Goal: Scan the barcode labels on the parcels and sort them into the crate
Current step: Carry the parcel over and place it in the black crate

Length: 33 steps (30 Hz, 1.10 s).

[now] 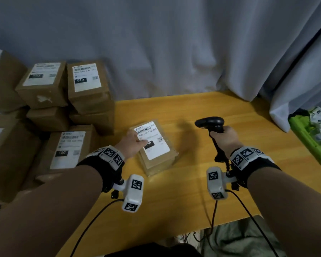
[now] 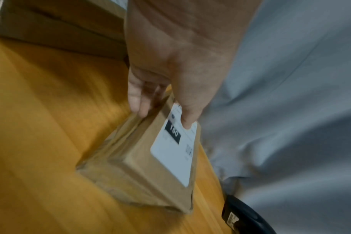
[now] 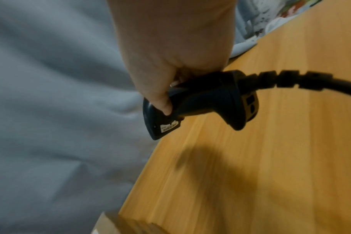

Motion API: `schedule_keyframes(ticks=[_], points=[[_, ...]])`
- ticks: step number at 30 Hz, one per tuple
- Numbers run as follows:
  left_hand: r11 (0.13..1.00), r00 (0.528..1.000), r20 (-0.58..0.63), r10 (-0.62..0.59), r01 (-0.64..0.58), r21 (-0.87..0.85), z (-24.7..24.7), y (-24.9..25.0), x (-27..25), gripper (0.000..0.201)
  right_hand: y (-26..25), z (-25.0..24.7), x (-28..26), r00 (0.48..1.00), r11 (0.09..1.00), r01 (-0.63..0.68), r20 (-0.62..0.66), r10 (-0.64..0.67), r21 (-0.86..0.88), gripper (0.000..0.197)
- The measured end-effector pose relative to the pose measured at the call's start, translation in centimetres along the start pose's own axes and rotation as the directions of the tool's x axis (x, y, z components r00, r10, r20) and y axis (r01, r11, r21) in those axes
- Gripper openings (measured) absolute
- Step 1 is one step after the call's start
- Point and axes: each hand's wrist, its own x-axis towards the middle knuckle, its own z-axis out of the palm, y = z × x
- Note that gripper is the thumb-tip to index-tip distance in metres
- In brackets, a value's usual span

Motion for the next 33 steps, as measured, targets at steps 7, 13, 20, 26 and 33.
schedule_keyframes(ticks=[7,13,20,26,33], points=[[0.995,0.983,-0.164,0.086,-0.092,-0.029,4.7,-0.1,-0.1,0.066,7.1,0.9,4.4,0.987,0.965,-0.160,0.049,0.153,0.207,0.038],[0.989,0.984,-0.175,-0.037,0.011,-0.146,5.6,0.6,-0.8,0.061,10.9,2.2,6.3,0.961,0.951,-0.269,0.105,0.255,0.152,0.039],[0.942,0.971,-0.004,-0.237,0.229,-0.246,6.3,0.6,-1.5,0.065,6.9,2.1,5.6,0.998,0.993,-0.005,-0.063,-0.003,-0.120,0.037],[0.939,0.970,0.039,-0.241,0.243,-0.243,6.6,0.0,-2.0,0.071,0.3,5.8,0.6,0.826,0.996,0.070,0.557,-0.091,0.059,0.067],[0.879,0.989,0.006,-0.145,0.132,-0.458,2.7,-1.1,-2.7,0.048,-4.5,10.0,-2.8,0.856,0.844,-0.245,0.516,-0.044,0.477,0.042]])
